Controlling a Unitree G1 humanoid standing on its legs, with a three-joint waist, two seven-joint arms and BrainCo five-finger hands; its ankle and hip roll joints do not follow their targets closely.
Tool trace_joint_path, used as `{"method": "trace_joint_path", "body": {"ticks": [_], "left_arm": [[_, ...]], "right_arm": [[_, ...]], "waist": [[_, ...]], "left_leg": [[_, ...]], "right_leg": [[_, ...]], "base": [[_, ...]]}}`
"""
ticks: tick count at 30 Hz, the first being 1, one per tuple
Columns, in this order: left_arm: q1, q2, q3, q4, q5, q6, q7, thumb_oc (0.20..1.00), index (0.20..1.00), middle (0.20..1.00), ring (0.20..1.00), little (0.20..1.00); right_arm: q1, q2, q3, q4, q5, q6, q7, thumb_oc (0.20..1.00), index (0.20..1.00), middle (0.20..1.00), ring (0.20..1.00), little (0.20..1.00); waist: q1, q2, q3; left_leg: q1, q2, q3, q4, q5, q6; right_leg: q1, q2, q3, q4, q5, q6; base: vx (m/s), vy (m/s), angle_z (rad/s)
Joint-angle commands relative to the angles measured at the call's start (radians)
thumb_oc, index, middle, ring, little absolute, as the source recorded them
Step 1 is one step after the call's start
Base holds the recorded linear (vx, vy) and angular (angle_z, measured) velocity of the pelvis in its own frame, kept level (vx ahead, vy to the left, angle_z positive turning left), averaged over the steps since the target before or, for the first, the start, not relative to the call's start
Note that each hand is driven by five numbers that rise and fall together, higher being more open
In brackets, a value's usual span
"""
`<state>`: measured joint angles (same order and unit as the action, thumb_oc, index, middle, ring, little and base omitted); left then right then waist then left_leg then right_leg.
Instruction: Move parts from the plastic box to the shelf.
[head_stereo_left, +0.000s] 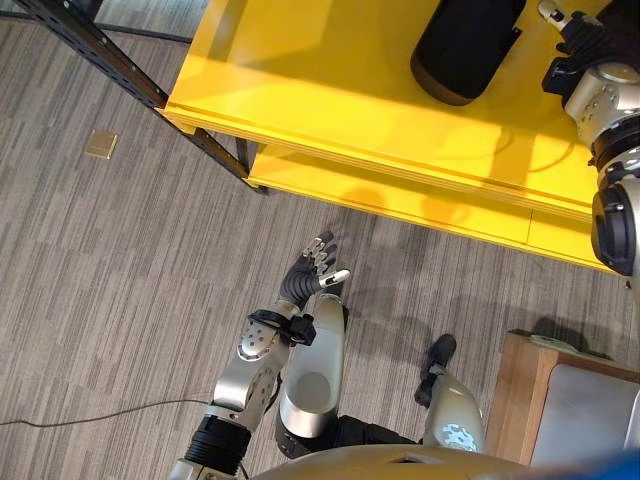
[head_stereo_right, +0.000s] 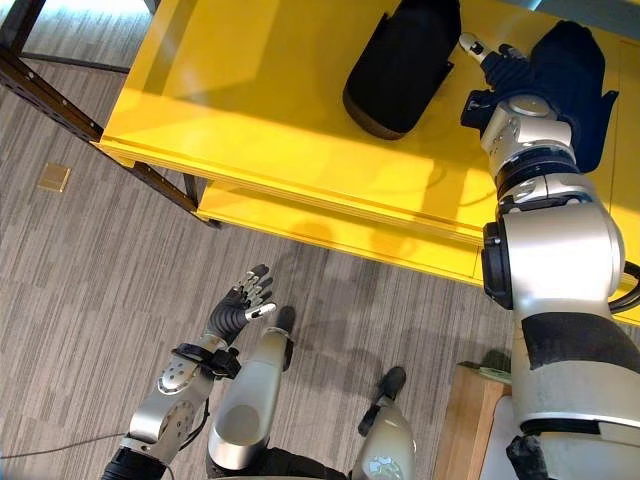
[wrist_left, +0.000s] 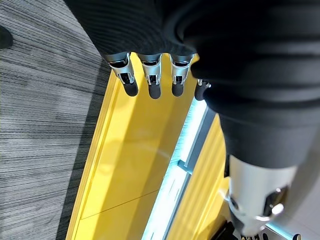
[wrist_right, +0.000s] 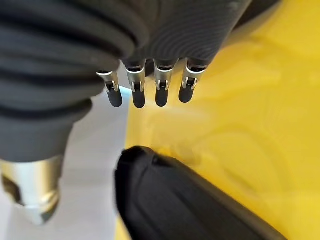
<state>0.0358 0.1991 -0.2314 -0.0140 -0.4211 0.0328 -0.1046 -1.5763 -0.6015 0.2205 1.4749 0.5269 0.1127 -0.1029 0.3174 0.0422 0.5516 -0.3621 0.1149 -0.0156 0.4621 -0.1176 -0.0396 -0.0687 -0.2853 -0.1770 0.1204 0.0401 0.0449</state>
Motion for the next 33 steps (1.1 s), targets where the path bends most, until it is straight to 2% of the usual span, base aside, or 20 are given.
{"method": "trace_joint_path", "body": {"ticks": [1, 4, 9, 14, 15, 17, 18, 19, 21, 23, 26, 27, 29, 31, 33], "left_arm": [[0.053, -0.027, 0.012, -0.062, 0.000, -0.045, -0.016, 1.000, 1.000, 1.000, 1.000, 1.000], [0.050, -0.031, 0.021, -0.055, 0.002, -0.054, -0.021, 1.000, 1.000, 1.000, 1.000, 1.000], [0.048, -0.034, 0.034, -0.057, 0.005, -0.064, -0.029, 1.000, 1.000, 1.000, 1.000, 1.000], [0.028, -0.018, 0.081, -0.111, 0.037, -0.096, -0.018, 1.000, 1.000, 1.000, 1.000, 1.000], [0.025, -0.013, 0.105, -0.142, 0.049, -0.115, -0.012, 1.000, 1.000, 1.000, 1.000, 1.000], [0.023, 0.004, 0.120, -0.169, 0.064, -0.129, -0.002, 1.000, 1.000, 1.000, 1.000, 1.000], [0.010, 0.023, 0.129, -0.197, 0.083, -0.140, 0.007, 1.000, 1.000, 1.000, 1.000, 1.000], [-0.012, 0.031, 0.142, -0.214, 0.100, -0.149, 0.021, 1.000, 1.000, 1.000, 1.000, 1.000], [-0.043, 0.038, 0.143, -0.244, 0.114, -0.164, 0.039, 1.000, 1.000, 1.000, 1.000, 1.000], [-0.104, 0.045, 0.140, -0.267, 0.132, -0.171, 0.060, 1.000, 1.000, 1.000, 1.000, 1.000], [-0.208, 0.072, 0.137, -0.265, 0.182, -0.178, 0.108, 1.000, 1.000, 1.000, 1.000, 1.000], [-0.300, 0.102, 0.147, -0.217, 0.226, -0.176, 0.156, 1.000, 1.000, 1.000, 1.000, 1.000], [-0.371, 0.118, 0.154, -0.167, 0.255, -0.171, 0.190, 1.000, 1.000, 1.000, 1.000, 1.000], [-0.494, 0.156, 0.159, -0.071, 0.297, -0.172, 0.256, 1.000, 1.000, 1.000, 1.000, 1.000], [-0.567, 0.187, 0.170, -0.030, 0.317, -0.174, 0.294, 1.000, 1.000, 1.000, 1.000, 1.000]], "right_arm": [[-0.142, -0.015, 0.087, -0.104, 0.021, -0.051, -0.013, 1.000, 1.000, 1.000, 1.000, 1.000], [-0.137, -0.005, 0.100, -0.143, 0.019, -0.049, -0.011, 1.000, 1.000, 1.000, 1.000, 1.000], [-0.071, 0.043, 0.040, -0.233, 0.042, -0.048, -0.014, 1.000, 1.000, 1.000, 1.000, 1.000], [0.126, 0.212, -0.031, -0.609, 0.064, -0.039, -0.012, 1.000, 1.000, 1.000, 1.000, 1.000], [0.231, 0.285, -0.009, -0.815, 0.072, -0.022, 0.000, 1.000, 1.000, 1.000, 1.000, 1.000], [0.303, 0.313, 0.003, -0.940, 0.084, -0.013, -0.008, 1.000, 1.000, 1.000, 1.000, 1.000], [0.390, 0.354, 0.009, -1.059, 0.103, -0.008, 0.007, 1.000, 1.000, 1.000, 1.000, 1.000], [0.503, 0.358, 0.063, -1.210, 0.131, -0.003, 0.016, 1.000, 1.000, 1.000, 1.000, 1.000], [0.651, 0.384, 0.091, -1.298, 0.148, -0.002, 0.040, 1.000, 1.000, 1.000, 1.000, 1.000], [0.845, 0.414, 0.103, -1.422, 0.182, -0.020, 0.078, 1.000, 1.000, 1.000, 1.000, 1.000], [1.069, 0.410, 0.122, -1.498, 0.197, -0.033, 0.139, 1.000, 1.000, 1.000, 1.000, 1.000], [1.191, 0.405, 0.115, -1.489, 0.215, -0.040, 0.204, 1.000, 1.000, 1.000, 1.000, 1.000], [1.302, 0.431, 0.091, -1.477, 0.225, -0.047, 0.255, 1.000, 1.000, 1.000, 1.000, 1.000], [1.411, 0.375, 0.087, -1.520, 0.232, -0.059, 0.295, 1.000, 1.000, 1.000, 1.000, 1.000], [1.455, 0.377, 0.064, -1.501, 0.224, -0.065, 0.315, 1.000, 1.000, 1.000, 1.000, 1.000]], "waist": [[0.002, 0.036, -0.032], [-0.003, 0.026, -0.032], [-0.020, 0.008, -0.032], [-0.068, -0.054, -0.032], [-0.091, -0.083, -0.032], [-0.108, -0.099, -0.032], [-0.123, -0.115, -0.032], [-0.152, -0.138, -0.037], [-0.166, -0.155, -0.053], [-0.187, -0.163, -0.080], [-0.213, -0.164, -0.127], [-0.228, -0.162, -0.155], [-0.244, -0.156, -0.182], [-0.276, -0.147, -0.217], [-0.290, -0.142, -0.230]], "left_leg": [[0.075, 0.160, -0.015, -0.187, 0.190, -0.086], [0.115, 0.162, -0.006, -0.204, 0.189, -0.087], [0.170, 0.168, 0.009, -0.238, 0.188, -0.088], [0.246, 0.176, 0.035, -0.299, 0.198, -0.089], [0.279, 0.177, 0.052, -0.330, 0.197, -0.091], [0.303, 0.178, 0.059, -0.348, 0.199, -0.093], [0.319, 0.179, 0.067, -0.362, 0.197, -0.093], [0.343, 0.181, 0.076, -0.382, 0.197, -0.092], [0.365, 0.177, 0.083, -0.405, 0.203, -0.089], [0.388, 0.178, 0.095, -0.428, 0.204, -0.086], [0.422, 0.174, 0.108, -0.459, 0.201, -0.081], [0.441, 0.171, 0.110, -0.476, 0.205, -0.075], [0.458, 0.167, 0.111, -0.488, 0.205, -0.070], [0.485, 0.164, 0.116, -0.508, 0.206, -0.068], [0.497, 0.161, 0.115, -0.513, 0.208, -0.066]], "right_leg": [[0.066, -0.077, 0.025, 0.010, 0.066, -0.003], [0.098, -0.072, 0.019, -0.005, 0.064, -0.002], [0.135, -0.065, 0.015, -0.025, 0.063, 0.001], [0.160, -0.044, 0.019, -0.060, 0.071, 0.005], [0.172, -0.038, 0.020, -0.076, 0.069, 0.006], [0.181, -0.037, 0.023, -0.085, 0.069, 0.007], [0.185, -0.034, 0.022, -0.092, 0.068, 0.008], [0.190, -0.030, 0.025, -0.100, 0.066, 0.008], [0.197, -0.030, 0.020, -0.112, 0.069, 0.006], [0.196, -0.027, 0.021, -0.117, 0.070, 0.005], [0.199, -0.025, 0.023, -0.121, 0.067, 0.004], [0.197, -0.024, 0.024, -0.122, 0.071, 0.003], [0.197, -0.020, 0.023, -0.125, 0.071, 0.002], [0.199, -0.019, 0.023, -0.129, 0.074, 0.002], [0.203, -0.017, 0.021, -0.129, 0.074, 0.002]], "base": [[0.00, 0.000, 0.00], [0.00, 0.000, 0.00], [0.00, -0.014, 0.00], [-0.04, -0.077, -0.06], [-0.04, -0.119, -0.10], [-0.02, -0.085, -0.10], [-0.02, -0.086, -0.09], [-0.01, -0.122, -0.05], [0.00, -0.095, -0.01], [0.03, -0.052, -0.09], [0.08, -0.035, -0.13], [0.08, -0.040, -0.09], [0.09, -0.044, -0.04], [0.11, -0.041, -0.18], [0.09, -0.047, -0.03]]}}
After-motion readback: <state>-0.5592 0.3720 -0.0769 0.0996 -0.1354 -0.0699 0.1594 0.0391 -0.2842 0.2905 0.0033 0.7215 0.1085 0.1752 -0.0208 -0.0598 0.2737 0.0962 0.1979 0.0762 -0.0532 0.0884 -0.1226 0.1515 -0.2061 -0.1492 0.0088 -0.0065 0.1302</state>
